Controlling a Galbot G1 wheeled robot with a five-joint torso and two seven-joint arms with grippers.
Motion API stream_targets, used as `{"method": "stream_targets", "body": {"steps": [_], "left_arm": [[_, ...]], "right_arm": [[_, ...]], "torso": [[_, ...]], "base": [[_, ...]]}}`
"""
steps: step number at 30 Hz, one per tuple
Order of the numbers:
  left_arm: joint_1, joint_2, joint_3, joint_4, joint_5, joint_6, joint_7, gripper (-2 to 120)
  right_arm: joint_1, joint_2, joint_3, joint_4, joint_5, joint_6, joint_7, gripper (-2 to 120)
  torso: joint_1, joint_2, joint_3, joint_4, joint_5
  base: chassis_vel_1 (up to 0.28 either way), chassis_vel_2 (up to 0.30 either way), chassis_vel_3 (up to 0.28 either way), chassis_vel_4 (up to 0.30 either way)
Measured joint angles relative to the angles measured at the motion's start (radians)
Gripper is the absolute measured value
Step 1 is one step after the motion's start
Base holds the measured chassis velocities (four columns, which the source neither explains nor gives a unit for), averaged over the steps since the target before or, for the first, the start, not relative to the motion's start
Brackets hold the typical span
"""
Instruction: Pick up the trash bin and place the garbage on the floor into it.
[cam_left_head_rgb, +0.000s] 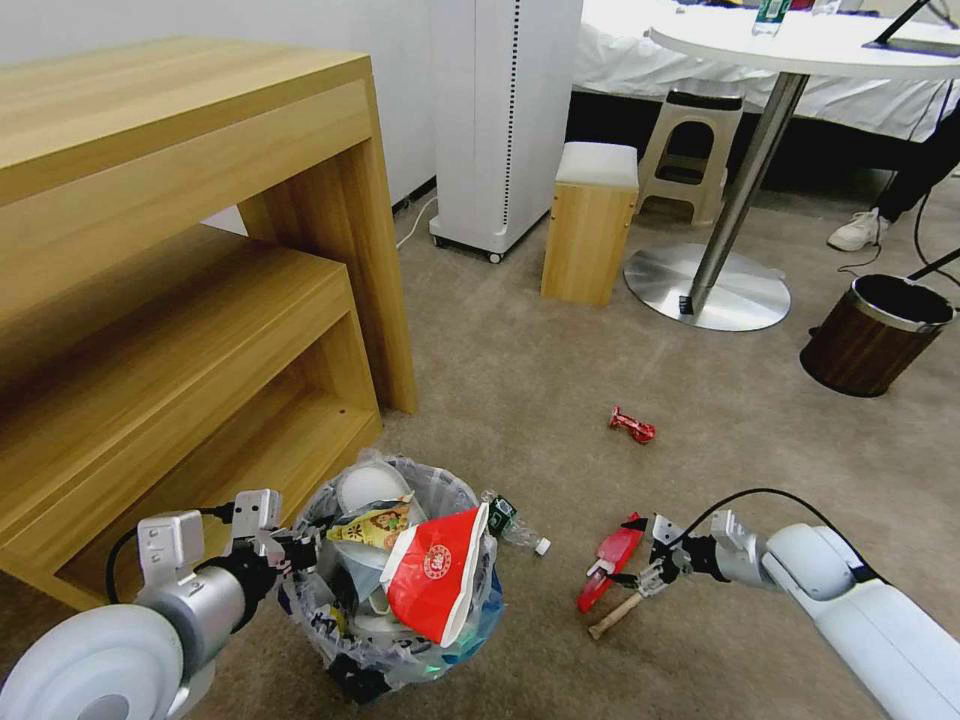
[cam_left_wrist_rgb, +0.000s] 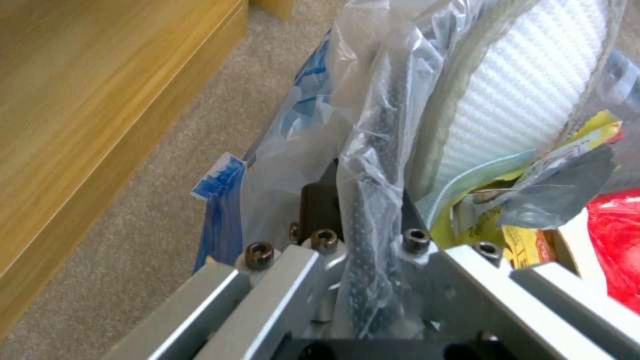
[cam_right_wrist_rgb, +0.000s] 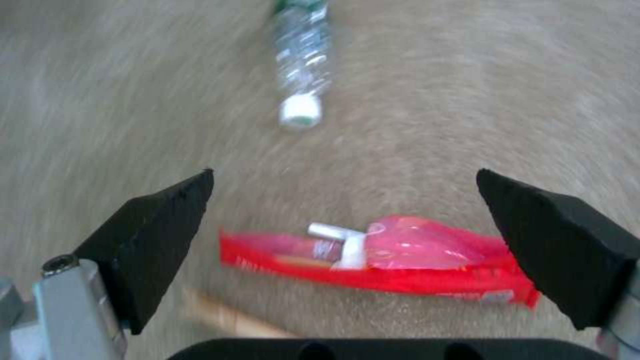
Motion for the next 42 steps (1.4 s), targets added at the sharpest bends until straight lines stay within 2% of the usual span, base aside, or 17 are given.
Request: {"method": "stream_targets", "body": {"steps": [2, 3, 4, 5, 7, 8, 11, 12, 14, 15, 16, 18, 19, 22, 25, 34, 42], "left_arm": [[-0.002, 0.002, -0.001, 0.002, -0.001, -0.001, 0.001, 1], [-0.003, 0.003, -0.001, 0.003, -0.001, -0.002, 0.003, 1], [-0.003, 0.003, -0.001, 0.003, -0.001, -0.002, 0.003, 1], [-0.005, 0.006, -0.003, 0.005, -0.002, -0.003, 0.004, 1], [-0.006, 0.011, -0.006, 0.009, -0.003, -0.005, 0.007, 1], [-0.006, 0.011, -0.006, 0.009, -0.003, -0.005, 0.007, 1], [-0.012, 0.016, -0.007, 0.015, -0.004, -0.008, 0.009, 1], [-0.012, 0.016, -0.007, 0.015, -0.004, -0.008, 0.009, 1], [-0.015, 0.016, -0.003, 0.016, -0.004, -0.01, 0.011, 1], [-0.015, 0.016, -0.003, 0.016, -0.004, -0.01, 0.011, 1], [-0.016, 0.016, -0.002, 0.016, -0.004, -0.01, 0.012, 1], [-0.017, 0.018, -0.002, 0.016, -0.004, -0.012, 0.014, 1], [-0.017, 0.018, -0.002, 0.016, -0.004, -0.012, 0.014, 1], [-0.015, 0.029, -0.015, 0.014, -0.009, -0.015, 0.015, 1], [-0.015, 0.032, -0.017, 0.014, -0.012, -0.017, 0.015, 1], [-0.024, 0.032, -0.007, 0.022, -0.012, -0.018, 0.015, 1], [-0.024, 0.027, -0.001, 0.025, -0.007, -0.018, 0.017, 1]], "right_arm": [[-0.029, -0.004, -0.016, 0.037, 0.141, -0.059, 0.189, 100], [-0.05, -0.003, -0.026, 0.07, 0.232, -0.105, 0.332, 100], [-0.05, -0.003, -0.026, 0.07, 0.232, -0.105, 0.332, 100], [-0.073, 0.002, -0.033, 0.118, 0.352, -0.164, 0.501, 100], [-0.101, 0.012, -0.038, 0.197, 0.532, -0.249, 0.728, 100], [-0.101, 0.012, -0.038, 0.197, 0.532, -0.249, 0.728, 100], [-0.136, 0.028, -0.036, 0.327, 0.843, -0.374, 1.131, 100], [-0.136, 0.028, -0.036, 0.327, 0.843, -0.374, 1.131, 100], [-0.131, 0.054, -0.032, 0.372, 1.041, -0.432, 1.413, 100], [-0.131, 0.054, -0.032, 0.372, 1.041, -0.432, 1.413, 100], [-0.117, 0.075, -0.034, 0.377, 1.112, -0.445, 1.557, 100], [-0.102, 0.108, -0.039, 0.36, 1.16, -0.445, 1.69, 100], [-0.102, 0.108, -0.039, 0.36, 1.16, -0.445, 1.69, 100], [-0.094, 0.149, -0.039, 0.301, 1.191, -0.458, 1.808, 100], [-0.091, 0.164, -0.04, 0.262, 1.191, -0.465, 1.846, 100], [-0.053, 0.215, -0.029, 0.17, 1.179, -0.466, 1.869, 100], [-0.022, 0.312, 0.031, 0.077, 1.16, -0.455, 1.822, 100]], "torso": [[0.0, 0.0, 0.0, 0.0001, 0.0001], [0.0, 0.0, 0.0, 0.0003, 0.0002], [0.0, 0.0, 0.0, 0.0003, 0.0002], [0.0, 0.0, 0.0, 0.0002, 0.0003], [0.0, 0.0, 0.0, 0.0003, 0.0001], [0.0, 0.0, 0.0, 0.0003, 0.0001], [0.0, 0.0, 0.0, 0.0002, -0.0002], [0.0, 0.0, 0.0, 0.0002, -0.0002], [0.0, 0.0, 0.0, 0.0, -0.0001], [0.0, 0.0, 0.0, 0.0, -0.0001], [0.0, 0.0, 0.0, 0.0002, -0.0002], [0.0, 0.0, 0.0, 0.0003, 0.0001], [0.0, 0.0, 0.0, 0.0003, 0.0001], [0.0, 0.0, 0.0, 0.0002, 0.0003], [0.0, 0.0, 0.0, 0.0, 0.0001], [0.0, 0.0, 0.0, 0.0002, 0.0], [0.0, 0.0, 0.0, 0.0002, 0.0]], "base": [[0.0, 0.0, 0.0, 0.0], [0.0, 0.0, 0.0, 0.0], [0.0, 0.0, 0.0, 0.0], [0.0, 0.0, 0.0, 0.0], [0.0, 0.0, 0.0, 0.0], [0.0, 0.0, 0.0, 0.0], [0.0, 0.0, 0.0, 0.0], [0.0, 0.0, 0.0, 0.0], [0.0, 0.0, 0.0, 0.0], [0.0, 0.0, 0.0, 0.0], [0.0, 0.0, 0.0, 0.0], [0.0, 0.0, 0.0, 0.0], [0.0, 0.0, 0.0, 0.0], [0.0, 0.0, 0.0, 0.0], [0.0, 0.0, 0.0, 0.0], [0.0, 0.0, 0.0, 0.0], [0.0, 0.0, 0.0, 0.0]]}}
